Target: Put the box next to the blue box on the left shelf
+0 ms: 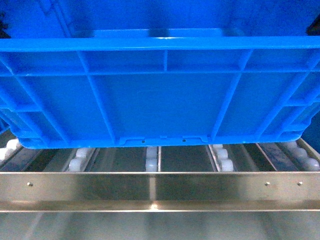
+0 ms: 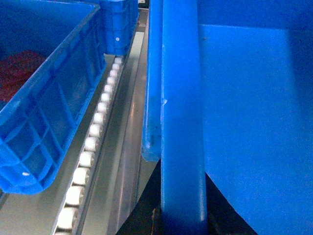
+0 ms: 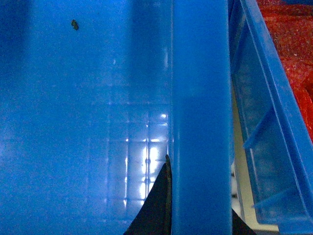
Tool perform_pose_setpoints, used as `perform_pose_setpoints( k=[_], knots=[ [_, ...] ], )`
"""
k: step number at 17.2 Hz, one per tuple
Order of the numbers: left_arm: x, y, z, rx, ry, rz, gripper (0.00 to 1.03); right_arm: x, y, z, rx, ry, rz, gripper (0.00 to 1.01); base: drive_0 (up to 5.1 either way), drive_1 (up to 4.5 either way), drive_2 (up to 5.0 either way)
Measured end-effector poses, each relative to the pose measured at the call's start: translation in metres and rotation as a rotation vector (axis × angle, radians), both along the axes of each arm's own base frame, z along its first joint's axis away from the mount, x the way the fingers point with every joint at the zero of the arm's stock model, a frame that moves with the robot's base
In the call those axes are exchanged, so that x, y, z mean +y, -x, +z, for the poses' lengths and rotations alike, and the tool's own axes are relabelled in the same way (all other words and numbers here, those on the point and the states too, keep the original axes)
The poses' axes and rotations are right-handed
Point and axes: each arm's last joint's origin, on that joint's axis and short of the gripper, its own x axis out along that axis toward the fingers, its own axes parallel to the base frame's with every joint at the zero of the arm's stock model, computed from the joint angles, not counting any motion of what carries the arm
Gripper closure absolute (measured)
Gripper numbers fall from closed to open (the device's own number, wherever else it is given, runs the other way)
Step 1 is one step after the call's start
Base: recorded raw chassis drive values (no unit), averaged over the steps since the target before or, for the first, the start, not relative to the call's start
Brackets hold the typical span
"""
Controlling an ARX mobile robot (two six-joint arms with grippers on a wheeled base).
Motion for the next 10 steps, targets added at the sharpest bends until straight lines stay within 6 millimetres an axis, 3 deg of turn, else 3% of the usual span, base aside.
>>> perform_pose_setpoints(
  k=[3,10],
  knots=[
    [0.0000,0.0000,0.0000,0.000,0.001,0.001,0.97,0.0002,-0.0001,0.0003,-0.004,0.001,0.001,0.94,0.0,4.21,-4.3],
    [-0.0002,-0.0010,-0.0015,0.005,0.000,0.000,0.97,0.0001,-0.0007,-0.0007,0.001,0.001,-0.001,0.94,0.0,0.00,0.0]
  ],
)
